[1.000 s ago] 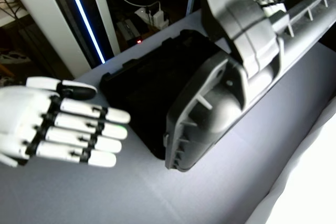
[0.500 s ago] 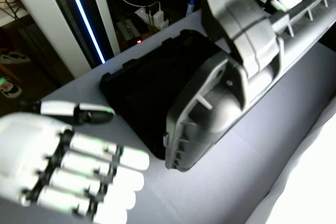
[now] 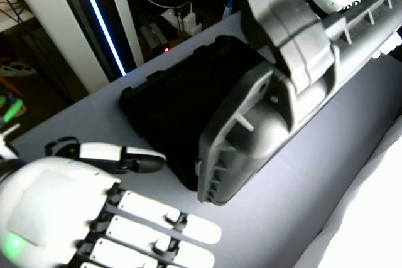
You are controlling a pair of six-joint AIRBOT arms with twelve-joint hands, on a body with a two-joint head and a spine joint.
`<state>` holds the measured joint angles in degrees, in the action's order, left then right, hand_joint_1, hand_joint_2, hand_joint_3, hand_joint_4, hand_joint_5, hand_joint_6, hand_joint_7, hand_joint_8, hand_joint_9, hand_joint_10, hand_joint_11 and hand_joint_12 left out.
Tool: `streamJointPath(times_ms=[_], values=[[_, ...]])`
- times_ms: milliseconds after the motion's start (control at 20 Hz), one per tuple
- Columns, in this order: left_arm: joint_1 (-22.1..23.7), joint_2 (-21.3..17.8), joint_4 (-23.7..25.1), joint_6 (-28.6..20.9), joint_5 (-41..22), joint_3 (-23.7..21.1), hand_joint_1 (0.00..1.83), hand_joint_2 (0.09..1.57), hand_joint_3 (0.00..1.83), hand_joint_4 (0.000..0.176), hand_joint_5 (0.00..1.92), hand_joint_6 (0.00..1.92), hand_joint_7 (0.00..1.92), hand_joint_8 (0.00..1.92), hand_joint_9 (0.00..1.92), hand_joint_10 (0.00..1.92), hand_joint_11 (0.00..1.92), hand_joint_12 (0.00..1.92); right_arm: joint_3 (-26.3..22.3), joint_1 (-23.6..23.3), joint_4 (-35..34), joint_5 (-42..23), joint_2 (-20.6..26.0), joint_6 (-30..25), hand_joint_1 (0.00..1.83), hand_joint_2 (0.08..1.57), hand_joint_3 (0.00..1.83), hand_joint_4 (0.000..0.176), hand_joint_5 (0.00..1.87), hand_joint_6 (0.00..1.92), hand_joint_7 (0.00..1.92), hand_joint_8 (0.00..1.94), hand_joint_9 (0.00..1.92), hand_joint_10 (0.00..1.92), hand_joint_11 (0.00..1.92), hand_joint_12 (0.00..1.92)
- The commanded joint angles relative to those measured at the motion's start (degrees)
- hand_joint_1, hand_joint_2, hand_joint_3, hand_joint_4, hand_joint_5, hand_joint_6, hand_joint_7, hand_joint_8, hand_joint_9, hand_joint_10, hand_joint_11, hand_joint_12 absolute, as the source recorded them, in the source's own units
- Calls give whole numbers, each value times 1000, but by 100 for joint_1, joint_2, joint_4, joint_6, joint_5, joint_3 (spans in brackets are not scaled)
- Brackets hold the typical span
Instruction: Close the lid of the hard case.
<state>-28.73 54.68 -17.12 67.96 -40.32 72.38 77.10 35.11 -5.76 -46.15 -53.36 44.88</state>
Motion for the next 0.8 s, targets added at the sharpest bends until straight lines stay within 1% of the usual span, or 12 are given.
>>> streamJointPath(times_ms=[0,50,150,200,250,350,400,450,500,700,750], values=[[132,13,60,88,-466,66,108,1118,0,0,0,0,0,0,0,0,0,0,46,-103,-88,-575,27,-16,380,984,0,41,0,0,2,1,0,0,0,0],[232,64,60,155,-372,122,123,1124,0,0,0,0,0,0,0,0,0,0,60,-165,-67,-575,-9,-16,434,962,0,41,0,0,0,0,0,0,0,0],[345,121,108,163,-252,205,117,1127,0,0,0,0,0,0,0,0,1,0,117,-319,-3,-564,-117,-16,503,959,0,16,4,2,0,0,0,0,0,0],[377,127,117,163,-221,225,119,1129,0,0,0,0,0,0,0,0,0,0,164,-419,39,-525,-188,-16,532,975,0,0,0,0,0,0,0,0,0,0],[420,129,131,164,-196,241,131,1131,0,0,0,0,0,0,0,0,0,0,223,-531,93,-459,-264,-16,523,979,0,0,0,0,0,0,0,0,0,0],[521,154,175,170,-160,280,130,1122,0,0,0,0,0,0,0,0,0,0,323,-750,199,-313,-378,-16,497,926,0,0,2,1,24,8,0,0,0,0],[570,176,203,178,-147,300,116,1131,1,0,0,0,0,0,58,22,216,96,351,-809,213,-279,-410,-16,511,902,0,0,7,3,24,6,0,0,18,8],[632,202,230,198,-125,323,113,1137,2,0,0,0,0,0,144,19,366,253,391,-866,218,-237,-449,-16,498,902,0,0,6,2,27,6,0,0,27,12],[692,224,249,227,-103,342,100,1140,1,0,0,0,0,0,237,16,401,358,429,-919,222,-212,-493,-16,511,898,0,0,14,4,33,7,2,1,36,17],[872,282,348,325,25,384,97,1141,1,0,0,0,0,0,263,14,408,389,481,-1082,375,-128,-586,-27,515,889,0,0,18,1,37,1,3,0,36,23],[858,260,400,325,5,338,65,1108,8,0,0,0,0,0,176,2,217,422,441,-1082,454,-130,-582,-35,528,899,1,0,22,2,27,0,0,0,6,11]])
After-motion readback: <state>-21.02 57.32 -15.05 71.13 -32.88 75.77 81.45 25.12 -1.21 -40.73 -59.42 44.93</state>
